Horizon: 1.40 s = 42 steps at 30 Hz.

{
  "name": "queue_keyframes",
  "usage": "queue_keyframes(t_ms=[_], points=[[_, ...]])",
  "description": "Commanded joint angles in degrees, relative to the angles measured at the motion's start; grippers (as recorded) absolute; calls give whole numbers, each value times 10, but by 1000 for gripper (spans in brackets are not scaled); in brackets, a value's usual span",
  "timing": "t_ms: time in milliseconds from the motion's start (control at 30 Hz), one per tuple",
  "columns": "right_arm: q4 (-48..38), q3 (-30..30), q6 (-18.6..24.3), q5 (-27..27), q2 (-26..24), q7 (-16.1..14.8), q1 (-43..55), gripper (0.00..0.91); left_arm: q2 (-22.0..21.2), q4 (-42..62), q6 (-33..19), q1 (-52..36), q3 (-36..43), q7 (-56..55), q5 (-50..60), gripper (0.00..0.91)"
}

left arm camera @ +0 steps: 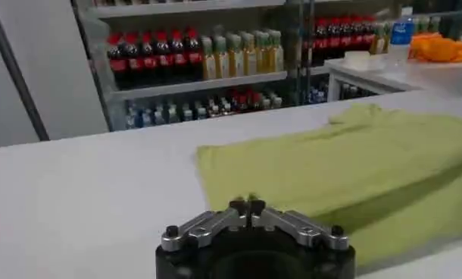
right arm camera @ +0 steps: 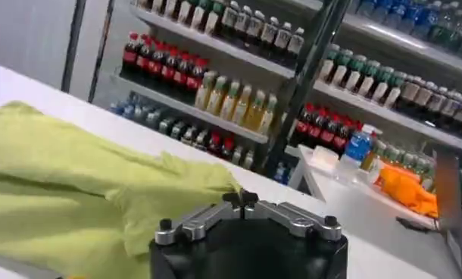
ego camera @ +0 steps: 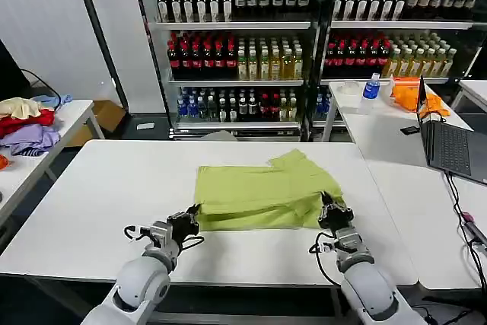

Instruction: Fold and organize the clothes.

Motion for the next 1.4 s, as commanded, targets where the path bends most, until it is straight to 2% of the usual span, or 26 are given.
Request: queue_keyframes(t_ms=[33, 200, 400, 467, 567, 633, 833, 867, 900, 933, 967, 1000, 1033, 1067, 1100, 1133, 1167, 1200, 1233, 1267, 1300, 1400], points=[[-25, -8, -12, -14, 5, 1, 15, 907, -6, 27, -4, -23, 10, -2, 8, 907], [-11, -6, -14, -11, 10, 3, 4, 907, -10, 11, -1, -5, 3, -5, 13, 907], [21, 21, 49, 30, 10, 17, -20, 907, -8, -19, -1, 33, -17, -8, 11, 907], [36, 38, 52, 45, 7, 18, -34, 907, -9, -26, -1, 45, -22, -9, 11, 907], [56, 63, 29, 70, -1, 18, -56, 907, -12, -28, -2, 62, -27, -11, 9, 907], [58, 85, -6, 97, -7, 23, -69, 907, -14, -27, -1, 67, -28, -11, 7, 907], [19, 108, -82, 136, -16, 27, -69, 907, -19, -23, 7, 67, -23, -21, 4, 907], [15, 107, -93, 141, -16, 27, -66, 907, -20, -23, 10, 65, -22, -26, 5, 877], [11, 105, -99, 147, -16, 27, -64, 907, -21, -23, 11, 64, -22, -28, 5, 736], [9, 103, -102, 152, -15, 28, -63, 907, -21, -22, 12, 63, -21, -29, 7, 665], [6, 99, -108, 155, -13, 28, -60, 907, -22, -18, 13, 60, -19, -29, 8, 554], [2, 96, -108, 155, -12, 28, -58, 907, -22, -16, 13, 59, -19, -29, 9, 504], [-1, 93, -108, 156, -11, 28, -56, 907, -22, -13, 14, 58, -18, -29, 9, 403], [-6, 90, -108, 158, -10, 28, -54, 907, -21, -10, 15, 57, -17, -27, 9, 363], [-11, 86, -108, 162, -8, 28, -52, 907, -21, -8, 16, 57, -16, -25, 9, 252], [-13, 85, -108, 164, -7, 29, -51, 907, -21, -8, 19, 57, -16, -23, 8, 222], [-18, 82, -107, 166, -5, 32, -49, 786, -20, -9, 23, 57, -15, -20, 8, 121], [-20, 80, -105, 171, -2, 36, -49, 685, -20, -10, 23, 58, -15, -18, 9, 71], [-20, 78, -103, 175, -1, 38, -49, 453, -20, -10, 24, 58, -15, -17, 9, 20], [-21, 77, -102, 175, 0, 39, -50, 322, -20, -10, 24, 58, -15, -17, 9, 20], [-21, 76, -98, 175, 1, 39, -50, 10, -20, -9, 23, 58, -15, -17, 9, 20], [-21, 71, -92, 178, 1, 43, -50, 0, -19, -6, 22, 58, -16, -15, 7, 20]])
